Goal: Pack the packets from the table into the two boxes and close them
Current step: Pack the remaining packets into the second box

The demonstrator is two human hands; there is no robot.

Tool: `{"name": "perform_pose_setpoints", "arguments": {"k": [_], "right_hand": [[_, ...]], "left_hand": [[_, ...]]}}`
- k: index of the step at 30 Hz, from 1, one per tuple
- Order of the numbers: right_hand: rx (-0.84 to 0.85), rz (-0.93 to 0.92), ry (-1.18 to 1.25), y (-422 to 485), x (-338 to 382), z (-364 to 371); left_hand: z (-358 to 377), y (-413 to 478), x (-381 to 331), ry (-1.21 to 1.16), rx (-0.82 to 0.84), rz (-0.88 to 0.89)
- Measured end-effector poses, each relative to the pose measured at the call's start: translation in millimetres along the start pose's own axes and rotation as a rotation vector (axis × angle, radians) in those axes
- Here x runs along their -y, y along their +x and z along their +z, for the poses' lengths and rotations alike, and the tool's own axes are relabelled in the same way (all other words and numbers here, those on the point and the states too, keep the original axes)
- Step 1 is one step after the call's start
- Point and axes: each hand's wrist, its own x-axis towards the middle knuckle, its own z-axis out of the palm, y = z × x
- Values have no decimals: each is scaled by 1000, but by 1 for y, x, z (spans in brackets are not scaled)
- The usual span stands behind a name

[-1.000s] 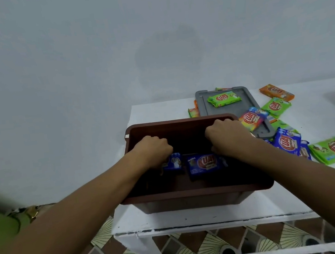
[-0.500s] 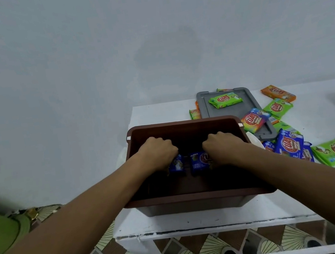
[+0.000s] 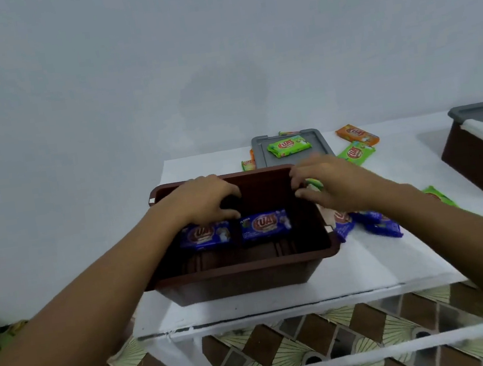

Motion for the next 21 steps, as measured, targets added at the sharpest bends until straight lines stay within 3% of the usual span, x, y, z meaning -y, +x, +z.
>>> {"name": "perform_pose_setpoints", "arguments": {"k": [2, 3, 6, 8, 12, 17, 21], "right_hand": [[-157, 129, 76, -27, -32, 5], [-152, 236, 82, -41, -51, 11], [248, 510, -6, -92, -98, 28], [343, 515, -51, -119, -116, 39], [186, 477, -166, -147, -128, 36], [175, 466, -259, -158, -144, 30], [177, 448, -182, -162, -165, 27]], "left_hand": [[-10, 8, -15, -51, -104, -12], [-15, 12, -24, -74, -160, -13], [-24, 28, -60, -135, -302, 12], [-30, 40, -86, -153, -351, 38], [-40, 69, -146, -94, -310, 82], [-31, 106, -206, -4, -148, 94], [-6, 132, -235, 21, 5, 1]]}}
